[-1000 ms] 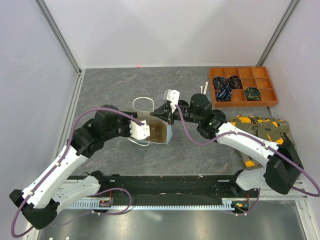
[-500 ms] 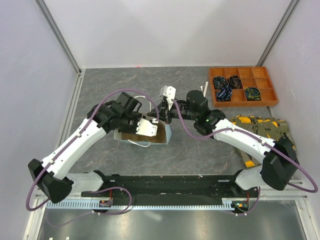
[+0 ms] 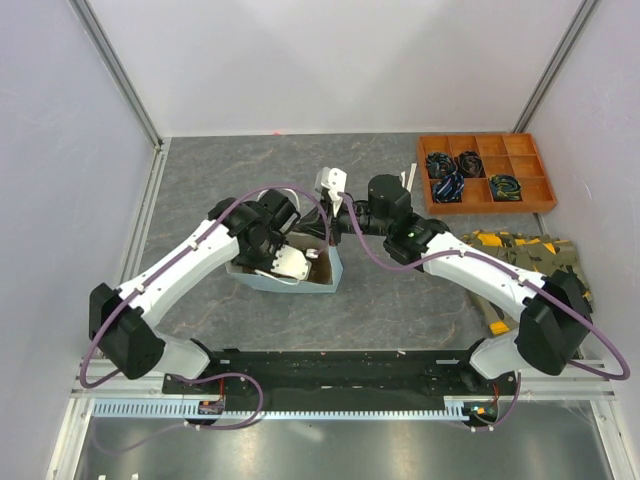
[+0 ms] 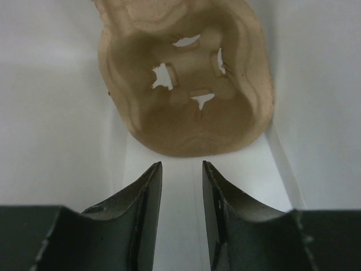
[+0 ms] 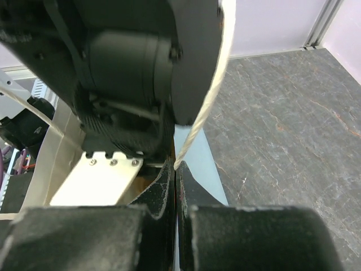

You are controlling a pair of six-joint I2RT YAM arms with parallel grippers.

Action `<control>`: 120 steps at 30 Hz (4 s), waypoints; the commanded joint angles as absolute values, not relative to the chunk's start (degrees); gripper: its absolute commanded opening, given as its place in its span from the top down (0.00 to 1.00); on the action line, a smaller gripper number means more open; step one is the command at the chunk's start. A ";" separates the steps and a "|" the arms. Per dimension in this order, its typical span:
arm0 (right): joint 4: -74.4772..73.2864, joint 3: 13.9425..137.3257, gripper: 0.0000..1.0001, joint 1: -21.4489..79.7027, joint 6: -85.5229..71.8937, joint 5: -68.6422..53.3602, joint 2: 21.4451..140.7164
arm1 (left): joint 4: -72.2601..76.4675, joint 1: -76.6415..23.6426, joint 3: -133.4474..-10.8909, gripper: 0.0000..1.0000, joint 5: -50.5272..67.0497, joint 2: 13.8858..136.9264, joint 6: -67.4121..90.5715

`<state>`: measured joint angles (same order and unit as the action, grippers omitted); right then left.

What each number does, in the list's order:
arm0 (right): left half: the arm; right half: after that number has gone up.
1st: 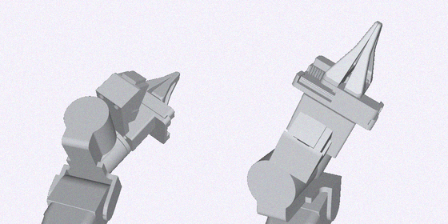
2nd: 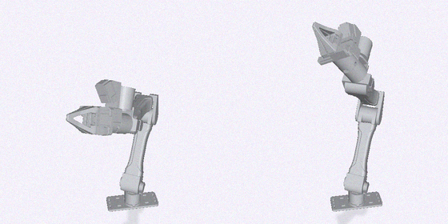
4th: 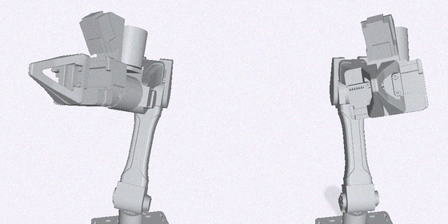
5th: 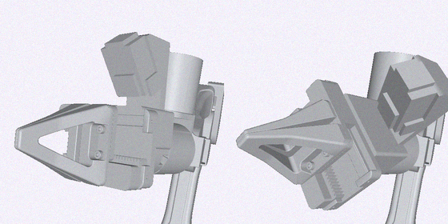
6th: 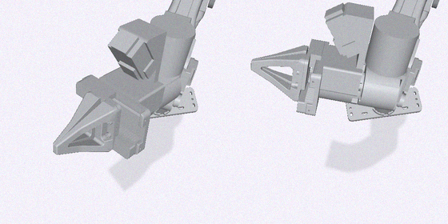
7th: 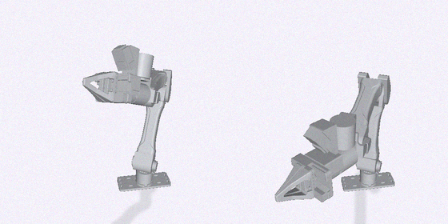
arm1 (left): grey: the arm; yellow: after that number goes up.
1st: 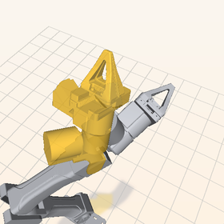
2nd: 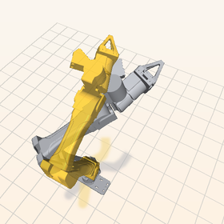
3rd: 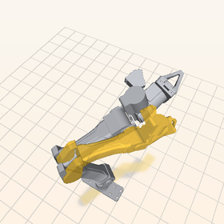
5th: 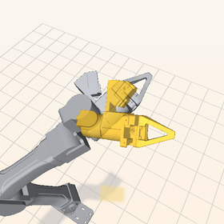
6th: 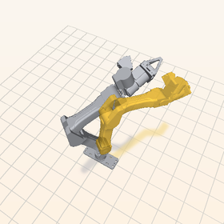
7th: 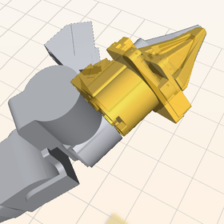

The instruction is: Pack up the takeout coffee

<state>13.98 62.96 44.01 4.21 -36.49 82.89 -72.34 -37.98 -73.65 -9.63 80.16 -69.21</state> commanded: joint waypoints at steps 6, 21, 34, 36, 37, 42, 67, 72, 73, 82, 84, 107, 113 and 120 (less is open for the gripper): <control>13.10 66.01 1.00 43.16 3.43 -39.38 84.73 | -67.60 -37.88 -68.56 0.57 -20.30 84.11 -72.16; 11.95 68.82 1.00 40.78 4.22 -42.27 88.41 | -61.27 -36.22 -63.63 0.57 -16.54 86.92 -72.69; 11.07 70.14 1.00 38.50 3.96 -41.84 90.70 | -52.74 -31.55 -61.09 0.59 -8.09 84.91 -74.62; 11.07 70.22 1.00 38.41 4.22 -41.84 90.79 | -52.21 -31.55 -60.73 0.59 -6.95 84.81 -74.44; 11.07 70.22 1.00 38.32 4.22 -41.84 90.88 | -51.86 -31.55 -60.56 0.59 -6.51 84.47 -74.36; 11.07 70.31 1.00 38.23 4.75 -41.84 90.88 | -51.42 -31.55 -60.64 0.60 -4.75 85.25 -72.78; 10.99 67.94 1.00 38.23 8.35 -41.22 89.39 | -57.39 -31.90 -76.19 0.46 -0.26 81.74 -68.29; 10.99 67.68 1.00 38.23 8.96 -40.78 89.21 | -57.75 -31.90 -77.43 0.43 4.83 78.49 -68.20; 10.99 67.59 1.00 38.15 9.05 -40.69 89.21 | -57.74 -31.90 -77.69 0.42 5.18 78.14 -67.94; 10.90 67.24 1.00 38.23 10.02 -40.87 88.68 | -57.22 -31.12 -82.00 0.35 8.70 74.71 -60.57; 10.99 66.97 1.00 38.23 10.19 -40.87 88.51 | -56.78 -30.68 -83.14 0.33 9.31 73.66 -59.33; 13.10 64.87 1.00 39.02 12.39 -43.50 83.85 | -44.21 -14.25 -92.71 0.12 8.70 66.00 -19.88; 12.92 61.27 1.00 41.74 19.32 -45.44 79.28 | -46.84 -7.65 -93.00 0.05 9.40 67.76 -8.27; 15.55 55.21 1.00 45.17 27.06 -43.42 73.49 | -48.95 -2.82 -91.32 0.00 13.00 69.87 -3.96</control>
